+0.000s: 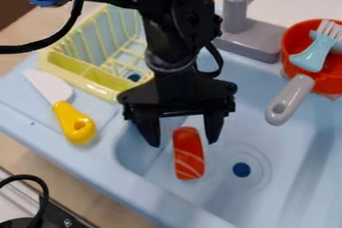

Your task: Put the salmon in the sink

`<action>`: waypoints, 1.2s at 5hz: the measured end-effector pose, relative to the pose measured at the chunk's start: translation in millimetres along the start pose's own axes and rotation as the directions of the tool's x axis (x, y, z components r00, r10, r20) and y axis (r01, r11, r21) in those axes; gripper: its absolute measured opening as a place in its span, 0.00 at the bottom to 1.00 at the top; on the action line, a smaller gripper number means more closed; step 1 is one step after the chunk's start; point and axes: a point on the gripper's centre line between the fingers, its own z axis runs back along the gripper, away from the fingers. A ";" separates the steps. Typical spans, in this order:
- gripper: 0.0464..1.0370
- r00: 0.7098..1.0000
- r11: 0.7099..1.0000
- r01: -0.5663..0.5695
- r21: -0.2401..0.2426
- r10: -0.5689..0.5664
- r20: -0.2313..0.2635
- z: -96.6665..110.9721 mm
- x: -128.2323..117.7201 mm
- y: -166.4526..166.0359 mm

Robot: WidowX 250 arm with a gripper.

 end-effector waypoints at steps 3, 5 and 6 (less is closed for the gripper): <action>0.95 0.994 0.995 -0.082 0.054 0.078 0.070 39.1 23.9 7.7; 0.95 0.996 0.995 0.079 0.067 -0.083 0.046 48.4 49.8 3.7; 0.95 0.975 0.977 0.213 0.026 -0.214 0.054 58.4 65.3 3.5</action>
